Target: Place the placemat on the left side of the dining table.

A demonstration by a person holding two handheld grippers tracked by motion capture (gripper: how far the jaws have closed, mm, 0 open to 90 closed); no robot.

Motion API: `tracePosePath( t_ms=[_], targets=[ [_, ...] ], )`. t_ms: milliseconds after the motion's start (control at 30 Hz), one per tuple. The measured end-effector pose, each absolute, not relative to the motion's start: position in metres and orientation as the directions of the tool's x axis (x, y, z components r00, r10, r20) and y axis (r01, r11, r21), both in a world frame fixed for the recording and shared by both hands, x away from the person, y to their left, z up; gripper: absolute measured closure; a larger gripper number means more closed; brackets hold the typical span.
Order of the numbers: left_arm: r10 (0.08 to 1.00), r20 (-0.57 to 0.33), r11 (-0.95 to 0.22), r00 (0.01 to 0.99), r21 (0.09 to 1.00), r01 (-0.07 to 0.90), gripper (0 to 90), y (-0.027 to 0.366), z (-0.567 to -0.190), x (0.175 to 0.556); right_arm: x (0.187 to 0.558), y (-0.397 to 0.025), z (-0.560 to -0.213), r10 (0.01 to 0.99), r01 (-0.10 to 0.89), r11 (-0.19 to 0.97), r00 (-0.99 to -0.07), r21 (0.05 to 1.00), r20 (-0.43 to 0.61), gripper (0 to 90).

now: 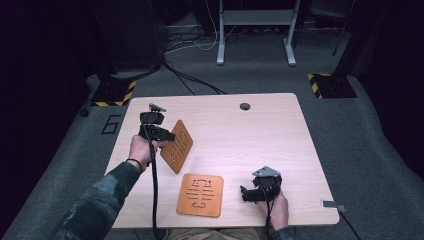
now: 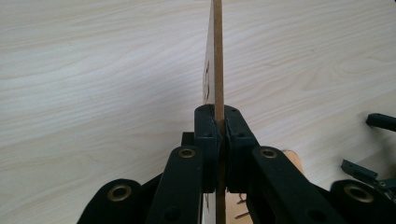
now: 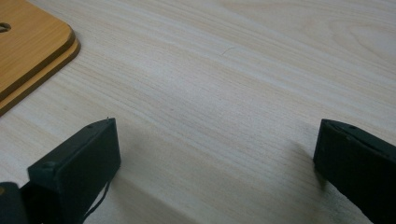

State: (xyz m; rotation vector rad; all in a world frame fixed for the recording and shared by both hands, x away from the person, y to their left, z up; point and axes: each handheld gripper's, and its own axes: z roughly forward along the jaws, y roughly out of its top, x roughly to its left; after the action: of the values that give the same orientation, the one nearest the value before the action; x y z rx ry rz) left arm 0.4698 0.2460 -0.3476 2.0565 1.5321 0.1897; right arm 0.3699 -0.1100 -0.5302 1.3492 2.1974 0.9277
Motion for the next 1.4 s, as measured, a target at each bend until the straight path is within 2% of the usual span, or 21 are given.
tracePosePath(
  t_ms=[1067, 1400],
  targets=[
    [0.973, -0.206, 0.020, 0.108, 0.536, 0.844, 86.3, 0.319, -0.368, 0.503, 0.370, -0.110, -0.530, 0.892, 0.626, 0.314, -0.453, 0.714, 0.005, 0.0],
    [0.976, -0.217, 0.085, 0.031, 0.505, 0.859, 86.2, 0.339, -0.384, 0.513, 0.370, -0.110, -0.530, 0.892, 0.626, 0.313, -0.451, 0.714, 0.004, 0.0]
  ],
)
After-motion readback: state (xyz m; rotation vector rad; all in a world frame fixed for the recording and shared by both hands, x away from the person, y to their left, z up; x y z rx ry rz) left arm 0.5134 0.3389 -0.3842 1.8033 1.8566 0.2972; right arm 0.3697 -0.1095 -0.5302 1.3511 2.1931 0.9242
